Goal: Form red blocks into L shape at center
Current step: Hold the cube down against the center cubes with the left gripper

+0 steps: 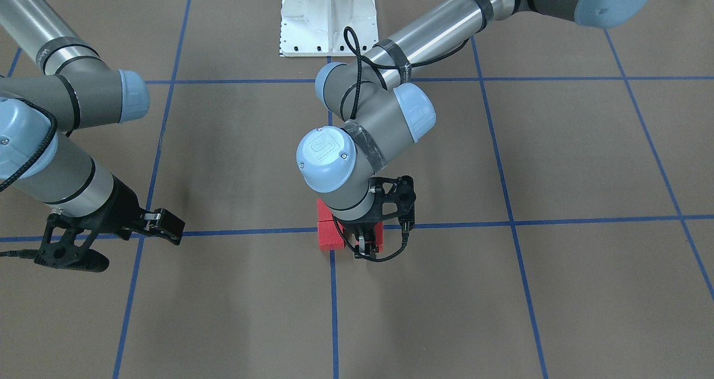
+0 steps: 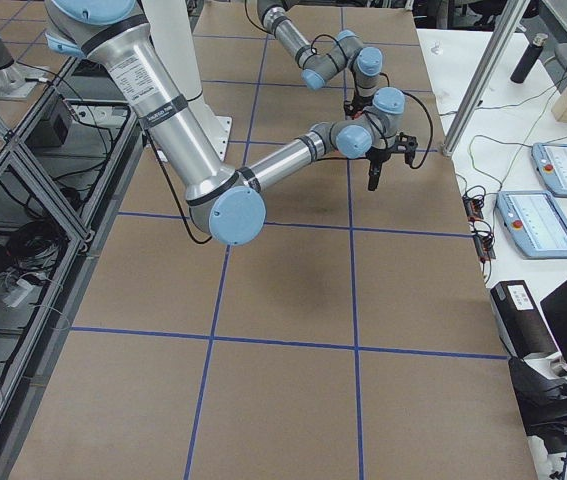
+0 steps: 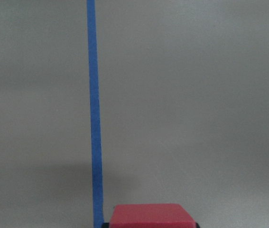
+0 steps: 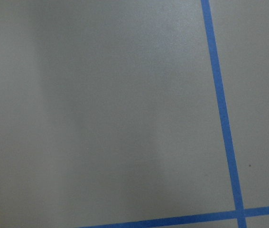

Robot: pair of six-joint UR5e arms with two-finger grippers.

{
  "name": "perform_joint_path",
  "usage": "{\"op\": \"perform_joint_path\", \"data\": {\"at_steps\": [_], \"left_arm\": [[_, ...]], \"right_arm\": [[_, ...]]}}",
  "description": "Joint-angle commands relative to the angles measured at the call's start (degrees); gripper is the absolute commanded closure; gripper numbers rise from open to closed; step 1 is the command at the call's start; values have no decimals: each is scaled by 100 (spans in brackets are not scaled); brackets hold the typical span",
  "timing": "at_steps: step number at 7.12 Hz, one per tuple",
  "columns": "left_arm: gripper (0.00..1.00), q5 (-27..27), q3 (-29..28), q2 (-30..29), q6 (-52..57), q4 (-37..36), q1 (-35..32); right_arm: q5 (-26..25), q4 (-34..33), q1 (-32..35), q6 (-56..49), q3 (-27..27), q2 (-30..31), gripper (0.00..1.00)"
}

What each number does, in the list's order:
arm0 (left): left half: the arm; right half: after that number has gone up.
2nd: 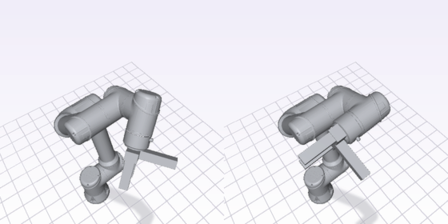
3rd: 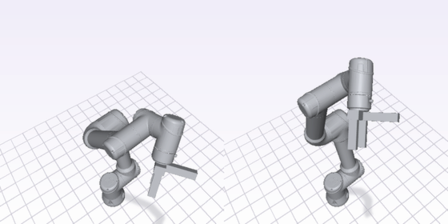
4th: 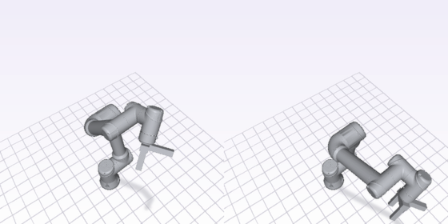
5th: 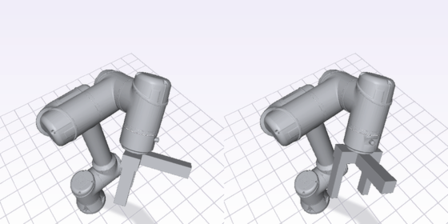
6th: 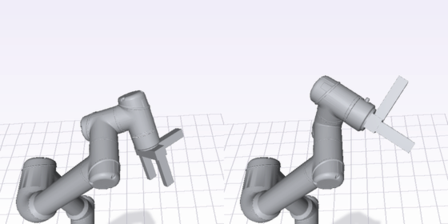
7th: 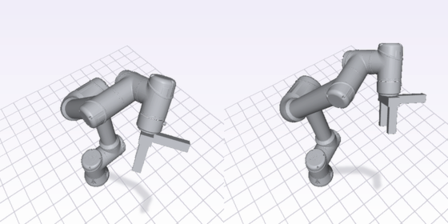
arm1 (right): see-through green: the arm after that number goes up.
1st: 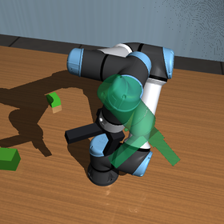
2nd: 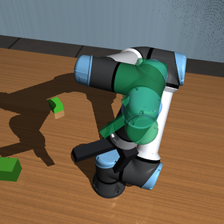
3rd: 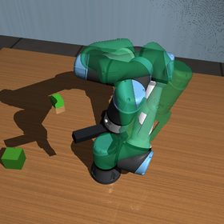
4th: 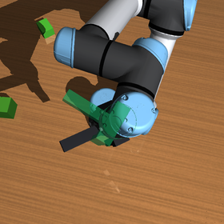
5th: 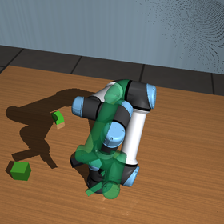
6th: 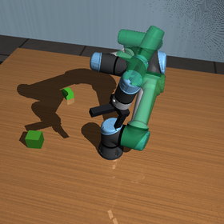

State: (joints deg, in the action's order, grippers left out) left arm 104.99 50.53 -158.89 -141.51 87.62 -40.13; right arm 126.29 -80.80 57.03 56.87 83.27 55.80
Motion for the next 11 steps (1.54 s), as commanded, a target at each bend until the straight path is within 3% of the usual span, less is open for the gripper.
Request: {"op": "perform_joint_path", "data": {"at_steps": [1, 11], "left_arm": [[100, 13, -17, -11, 70, 62, -4], [100, 4, -96, 7, -114, 106, 225]], "right_arm": [[-8, 3, 1, -1, 5, 19, 1], [-8, 3, -8, -1, 23, 28, 1]]}}
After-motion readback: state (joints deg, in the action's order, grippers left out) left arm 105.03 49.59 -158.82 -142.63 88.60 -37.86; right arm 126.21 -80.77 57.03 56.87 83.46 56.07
